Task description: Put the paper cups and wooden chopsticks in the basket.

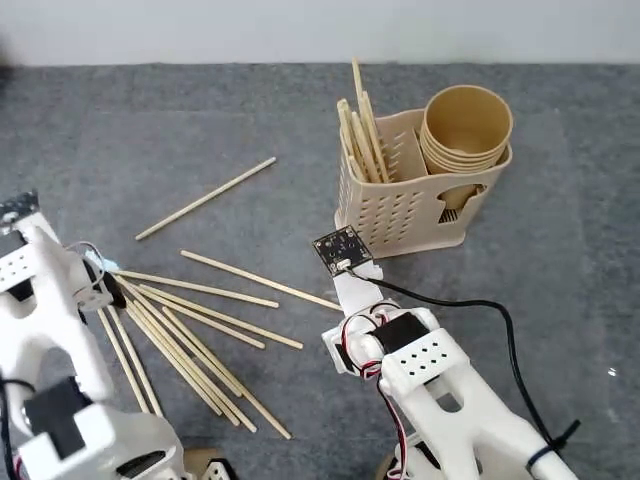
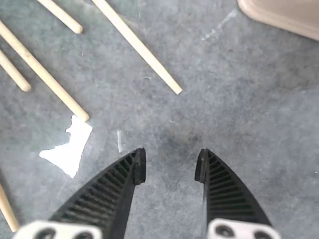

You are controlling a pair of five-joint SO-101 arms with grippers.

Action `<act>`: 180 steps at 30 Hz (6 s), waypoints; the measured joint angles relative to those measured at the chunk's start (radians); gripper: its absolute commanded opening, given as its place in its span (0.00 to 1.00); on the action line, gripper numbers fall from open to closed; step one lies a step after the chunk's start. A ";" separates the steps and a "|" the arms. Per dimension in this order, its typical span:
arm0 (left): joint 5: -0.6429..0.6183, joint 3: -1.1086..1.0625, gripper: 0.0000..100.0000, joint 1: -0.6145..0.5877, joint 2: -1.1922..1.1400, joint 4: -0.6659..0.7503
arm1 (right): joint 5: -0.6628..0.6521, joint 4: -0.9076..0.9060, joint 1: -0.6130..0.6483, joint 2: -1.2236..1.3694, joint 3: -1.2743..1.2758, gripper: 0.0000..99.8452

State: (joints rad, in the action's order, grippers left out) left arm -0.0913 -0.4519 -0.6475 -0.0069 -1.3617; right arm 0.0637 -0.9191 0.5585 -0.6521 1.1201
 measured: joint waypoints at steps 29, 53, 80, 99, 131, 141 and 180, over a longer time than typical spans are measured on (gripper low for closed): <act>0.003 0.018 0.01 0.014 -0.244 0.175 | 0.000 0.000 0.000 0.000 0.000 0.18; -0.249 0.293 0.01 0.196 -0.290 -0.008 | 0.000 0.000 0.000 0.000 0.015 0.18; -0.397 1.234 0.01 0.402 -0.292 -0.373 | 0.000 0.000 0.000 0.000 0.015 0.18; -0.583 1.794 0.01 0.680 -0.299 -0.350 | 0.000 0.000 0.000 0.000 0.015 0.18; -0.476 1.852 0.01 0.951 -0.543 0.189 | 0.000 0.000 0.000 0.000 0.015 0.18; -0.393 1.850 0.02 0.951 -0.671 0.219 | 0.000 0.000 0.000 0.000 0.015 0.18; -0.419 2.065 0.11 0.563 -0.677 -0.373 | 0.000 0.000 0.000 0.000 0.015 0.18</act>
State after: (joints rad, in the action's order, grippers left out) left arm -0.5102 1.6134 -0.0844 -0.6836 -1.7346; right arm 0.0637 -0.9191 0.5585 -0.6521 1.1354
